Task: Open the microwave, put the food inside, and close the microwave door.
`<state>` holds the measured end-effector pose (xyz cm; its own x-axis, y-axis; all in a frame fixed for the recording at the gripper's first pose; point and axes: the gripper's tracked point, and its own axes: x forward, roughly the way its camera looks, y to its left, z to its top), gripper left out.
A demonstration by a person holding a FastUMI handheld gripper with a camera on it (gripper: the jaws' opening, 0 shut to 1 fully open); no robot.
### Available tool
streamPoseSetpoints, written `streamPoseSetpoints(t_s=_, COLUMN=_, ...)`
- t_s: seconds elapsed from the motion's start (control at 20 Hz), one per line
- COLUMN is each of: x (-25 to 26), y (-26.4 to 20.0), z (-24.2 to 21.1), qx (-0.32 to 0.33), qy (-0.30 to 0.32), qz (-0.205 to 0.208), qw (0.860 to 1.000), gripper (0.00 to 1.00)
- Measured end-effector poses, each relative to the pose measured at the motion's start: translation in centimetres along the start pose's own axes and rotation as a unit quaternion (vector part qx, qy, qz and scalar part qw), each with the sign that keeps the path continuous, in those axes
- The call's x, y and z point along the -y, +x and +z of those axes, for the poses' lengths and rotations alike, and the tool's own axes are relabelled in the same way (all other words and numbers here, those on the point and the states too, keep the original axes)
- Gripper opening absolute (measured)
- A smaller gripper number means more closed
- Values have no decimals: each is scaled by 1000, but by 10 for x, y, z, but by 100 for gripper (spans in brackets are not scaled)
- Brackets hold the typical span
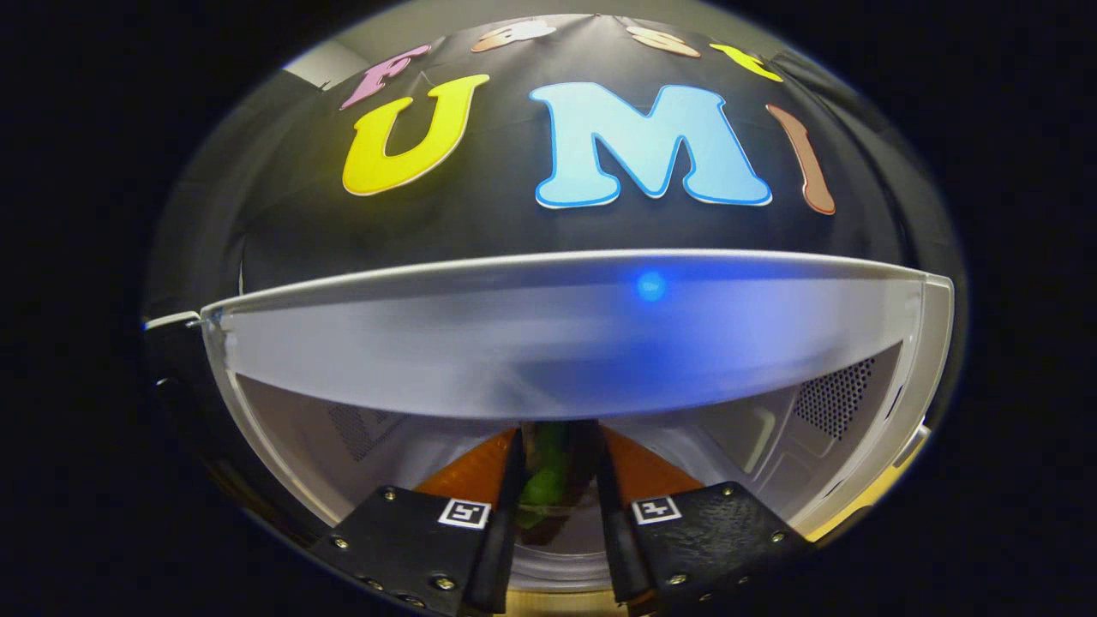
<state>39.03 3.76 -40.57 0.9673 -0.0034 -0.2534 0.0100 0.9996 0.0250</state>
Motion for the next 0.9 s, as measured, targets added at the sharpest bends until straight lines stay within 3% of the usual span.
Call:
streamPoseSetpoints(t_s=0.2, x=37, y=0, z=6, qx=8, qy=-73, qz=-69, qw=995, gripper=68)
streamPoseSetpoints(t_s=0.25, x=42, y=-1, z=6, qx=10, qy=-90, qz=-77, qw=993, gripper=73)
streamPoseSetpoints(t_s=0.35, x=36, y=-5, z=-2, qx=-3, qy=-89, qz=-51, qw=995, gripper=85)
streamPoseSetpoints(t_s=0.7, x=15, y=-56, z=0, qx=-8, qy=-85, qz=7, qw=996, gripper=83)
streamPoseSetpoints(t_s=0.9, x=-6, y=-117, z=17, qx=1, qy=-46, qz=60, qw=997, gripper=83)
